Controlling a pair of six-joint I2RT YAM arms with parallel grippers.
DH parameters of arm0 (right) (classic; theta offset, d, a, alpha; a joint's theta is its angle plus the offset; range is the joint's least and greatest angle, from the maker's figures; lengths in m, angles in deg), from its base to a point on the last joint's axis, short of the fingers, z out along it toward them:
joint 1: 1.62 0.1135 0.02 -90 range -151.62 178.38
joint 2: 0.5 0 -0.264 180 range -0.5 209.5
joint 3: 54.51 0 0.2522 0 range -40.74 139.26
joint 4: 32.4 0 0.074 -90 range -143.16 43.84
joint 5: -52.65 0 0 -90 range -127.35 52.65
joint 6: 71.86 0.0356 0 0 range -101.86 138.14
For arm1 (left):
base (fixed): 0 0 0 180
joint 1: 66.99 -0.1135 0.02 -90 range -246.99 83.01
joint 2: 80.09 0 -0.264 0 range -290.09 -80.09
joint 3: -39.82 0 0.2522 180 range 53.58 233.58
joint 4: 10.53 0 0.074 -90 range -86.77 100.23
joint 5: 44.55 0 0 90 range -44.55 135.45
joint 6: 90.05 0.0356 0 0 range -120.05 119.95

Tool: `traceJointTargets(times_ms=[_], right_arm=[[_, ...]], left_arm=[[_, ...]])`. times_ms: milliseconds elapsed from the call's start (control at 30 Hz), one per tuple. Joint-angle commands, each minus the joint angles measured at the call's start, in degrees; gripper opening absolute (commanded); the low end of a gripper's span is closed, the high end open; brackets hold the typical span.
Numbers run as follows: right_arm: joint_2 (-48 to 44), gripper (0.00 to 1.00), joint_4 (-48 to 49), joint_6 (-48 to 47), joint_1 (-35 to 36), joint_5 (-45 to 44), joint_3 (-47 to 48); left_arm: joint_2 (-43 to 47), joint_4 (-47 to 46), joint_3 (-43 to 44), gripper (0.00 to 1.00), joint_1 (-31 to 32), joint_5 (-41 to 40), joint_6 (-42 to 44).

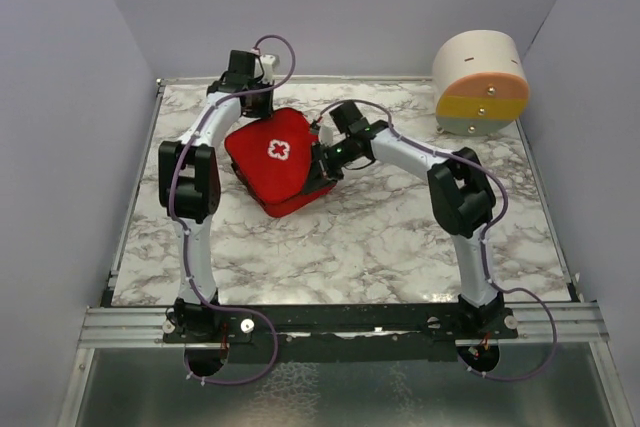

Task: Organize the medicine kit
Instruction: Zip the medicine box at the center of the board.

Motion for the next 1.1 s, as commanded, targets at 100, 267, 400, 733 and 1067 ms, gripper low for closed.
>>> traceJointTargets(times_ms=[100,267,400,733,1067], right_arm=[[2.8,0.01,5.0,-2.9,4.7,0.0,0.1],[1.5,0.01,5.6,-2.6,4.7,-0.8,-1.7],[-0.5,0.01,7.3,-1.9,4.7,-1.4,-4.0],[-12.7,0.33,4.1,-3.7,4.7,-4.5,-10.5],[-24.7,0.42,6.4,-0.6,-3.5,-11.1,-19.3]], left_arm=[[-6.1,3.7,4.4,0.08,9.2,12.6,-3.9],[-8.2,3.4,6.1,0.08,10.2,12.5,-4.6],[-8.2,3.3,6.7,0.08,10.3,12.3,-4.8],[-0.5,3.9,8.5,0.5,8.6,11.5,-3.3],[8.8,6.7,5.1,0.65,4.7,8.9,-2.2]])
